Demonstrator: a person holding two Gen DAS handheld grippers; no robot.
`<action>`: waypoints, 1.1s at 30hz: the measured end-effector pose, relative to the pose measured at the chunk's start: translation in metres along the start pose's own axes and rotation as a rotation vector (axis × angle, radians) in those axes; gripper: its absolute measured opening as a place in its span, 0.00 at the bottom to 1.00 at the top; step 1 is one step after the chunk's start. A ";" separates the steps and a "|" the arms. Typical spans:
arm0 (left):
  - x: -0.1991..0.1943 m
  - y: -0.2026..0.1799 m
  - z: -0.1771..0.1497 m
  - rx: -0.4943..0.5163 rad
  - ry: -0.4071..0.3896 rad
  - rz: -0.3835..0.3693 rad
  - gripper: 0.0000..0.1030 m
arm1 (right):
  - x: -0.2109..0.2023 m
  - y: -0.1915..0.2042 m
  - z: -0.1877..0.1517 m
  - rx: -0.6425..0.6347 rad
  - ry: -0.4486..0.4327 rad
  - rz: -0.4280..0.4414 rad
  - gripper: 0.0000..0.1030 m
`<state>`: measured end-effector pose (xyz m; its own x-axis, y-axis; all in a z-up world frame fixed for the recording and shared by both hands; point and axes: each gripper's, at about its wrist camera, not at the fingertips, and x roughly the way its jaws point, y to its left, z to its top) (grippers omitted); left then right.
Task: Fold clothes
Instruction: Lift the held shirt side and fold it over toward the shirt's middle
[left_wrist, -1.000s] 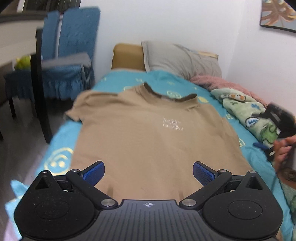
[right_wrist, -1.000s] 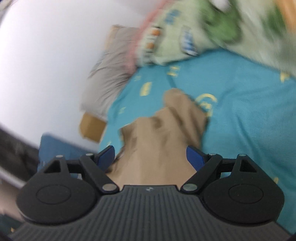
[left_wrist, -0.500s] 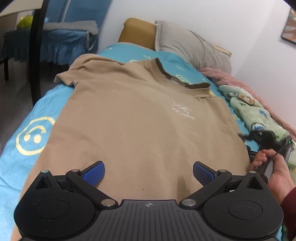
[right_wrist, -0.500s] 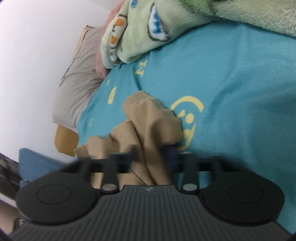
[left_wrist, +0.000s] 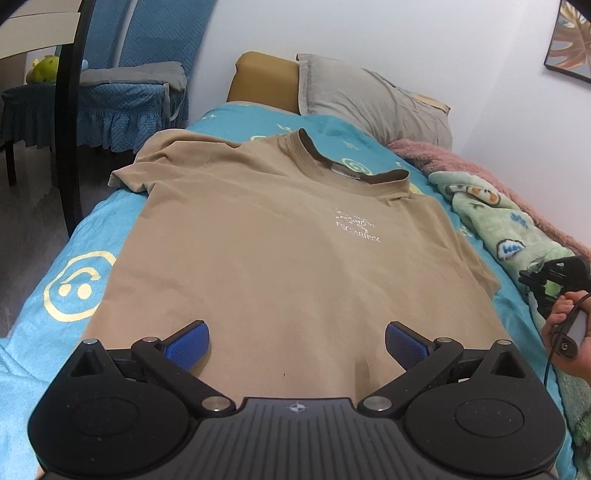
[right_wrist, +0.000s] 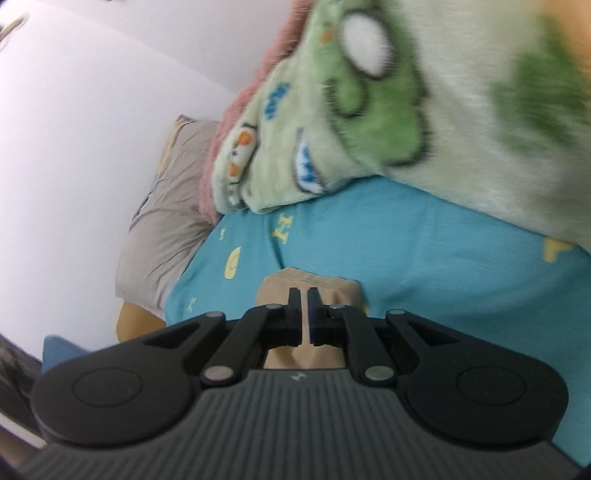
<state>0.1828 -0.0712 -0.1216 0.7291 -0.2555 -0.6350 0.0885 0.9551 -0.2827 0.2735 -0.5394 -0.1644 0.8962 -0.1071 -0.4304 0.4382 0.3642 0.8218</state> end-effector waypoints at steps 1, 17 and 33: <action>-0.001 0.000 0.000 0.000 0.001 -0.001 1.00 | 0.002 -0.004 -0.001 0.016 0.029 0.009 0.10; 0.018 -0.005 -0.007 0.014 0.042 -0.006 1.00 | 0.079 0.001 -0.021 -0.003 0.055 0.082 0.82; 0.028 -0.013 -0.009 0.042 0.031 -0.010 1.00 | 0.131 0.037 0.007 -0.155 0.080 0.024 0.09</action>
<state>0.1961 -0.0921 -0.1422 0.7064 -0.2685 -0.6549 0.1243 0.9579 -0.2587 0.4074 -0.5461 -0.1879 0.8951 -0.0248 -0.4452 0.3956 0.5046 0.7673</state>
